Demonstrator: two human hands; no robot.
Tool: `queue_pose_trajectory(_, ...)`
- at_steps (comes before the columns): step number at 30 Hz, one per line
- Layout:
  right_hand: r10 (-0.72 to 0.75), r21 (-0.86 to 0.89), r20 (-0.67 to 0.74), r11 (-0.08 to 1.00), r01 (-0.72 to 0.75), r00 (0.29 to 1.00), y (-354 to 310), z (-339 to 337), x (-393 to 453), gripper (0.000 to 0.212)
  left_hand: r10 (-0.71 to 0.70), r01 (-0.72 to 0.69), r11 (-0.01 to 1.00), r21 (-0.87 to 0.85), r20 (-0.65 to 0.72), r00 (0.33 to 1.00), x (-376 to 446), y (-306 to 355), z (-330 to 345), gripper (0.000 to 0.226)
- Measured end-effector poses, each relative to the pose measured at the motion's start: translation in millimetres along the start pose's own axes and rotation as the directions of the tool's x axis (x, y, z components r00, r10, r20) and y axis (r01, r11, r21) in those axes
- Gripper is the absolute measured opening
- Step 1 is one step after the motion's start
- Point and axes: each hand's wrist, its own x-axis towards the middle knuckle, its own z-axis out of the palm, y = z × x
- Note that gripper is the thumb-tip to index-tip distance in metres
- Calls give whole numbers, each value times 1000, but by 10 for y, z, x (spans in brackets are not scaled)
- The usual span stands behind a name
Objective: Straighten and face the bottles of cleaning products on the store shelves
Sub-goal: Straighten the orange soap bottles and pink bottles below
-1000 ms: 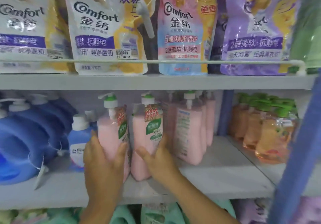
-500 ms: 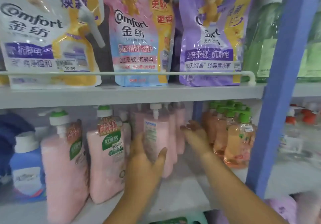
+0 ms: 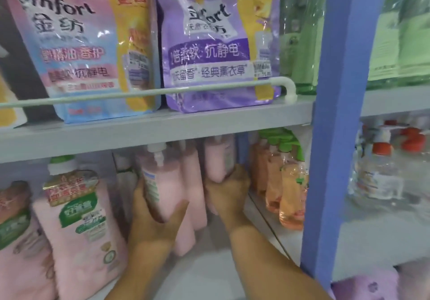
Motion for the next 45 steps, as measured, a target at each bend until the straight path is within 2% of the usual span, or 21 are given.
queue_pose_trajectory(5, 68, -188, -69, 979, -80, 995, -4, -124, -34, 106, 6, -5, 999, -50, 15, 1000, 8, -19, 16, 96)
queue_pose_trajectory(6, 51, -174, -66, 983, -62, 997, 1, -131, -29, 104, 4, -3, 998, -65, 22, 1000, 16, -28, 16, 98)
queue_pose_trajectory(8, 23, -33, -17, 999, -23, 1000, 20, -134, 8, 86, 14, -11, 995, -95, 34, 999, 23, -20, 17, 102)
queue_pose_trajectory(9, 37, 67, 28, 997, -39, 999, 37, -133, 39, 72, 21, -17, 994, -109, 37, 999, 24, -13, 13, 103)
queue_pose_trajectory(11, 70, 154, 132, 984, -90, 989, 64, -146, 84, 57, 25, -19, 991, -132, 43, 999, 18, -2, -1, 103)
queue_pose_trajectory(12, 75, 135, 149, 986, -95, 986, 81, -150, 99, 57, 22, -15, 989, -144, 46, 999, 13, -2, -13, 103)
queue_pose_trajectory(15, 66, 29, 147, 997, -71, 987, 116, -159, 119, 77, 3, 11, 983, -181, 75, 997, 24, 13, -30, 104)
queue_pose_trajectory(18, 72, 62, 105, 995, -78, 992, 179, -170, 175, 57, 3, 16, 983, -184, 100, 995, 38, 31, -22, 106)
queue_pose_trajectory(22, 151, 185, 166, 966, -181, 975, 227, -218, 284, 52, 15, 6, 980, -199, 107, 994, 45, 30, -35, 101)
queue_pose_trajectory(25, 144, 124, 223, 977, -175, 964, 232, -260, 296, 40, 16, 8, 976, -219, 108, 994, 24, 9, -38, 96)
queue_pose_trajectory(28, 107, 106, 255, 985, -137, 961, 237, -296, 316, 36, 23, 3, 972, -236, 106, 994, 18, 18, -44, 94)
queue_pose_trajectory(31, 123, 46, 188, 990, -134, 974, 288, -278, 303, 45, 22, 6, 971, -239, 114, 993, 7, 35, -52, 94)
queue_pose_trajectory(33, 95, -124, 59, 988, -87, 994, 321, -202, 246, 48, 25, 6, 968, -250, 119, 993, 0, 41, -55, 93)
queue_pose_trajectory(36, 47, -347, 8, 937, -41, 999, 311, -43, 136, 90, 39, -8, 969, -246, 120, 992, 0, 24, -57, 97)
queue_pose_trajectory(38, 0, -381, -39, 924, -15, 999, 325, 42, 139, 103, 37, -6, 971, -239, 125, 991, -13, 14, -71, 98)
queue_pose_trajectory(45, -146, -334, 0, 932, 138, 989, 436, 155, 225, 101, 8, 22, 974, -225, 128, 992, 0, -8, -90, 96)
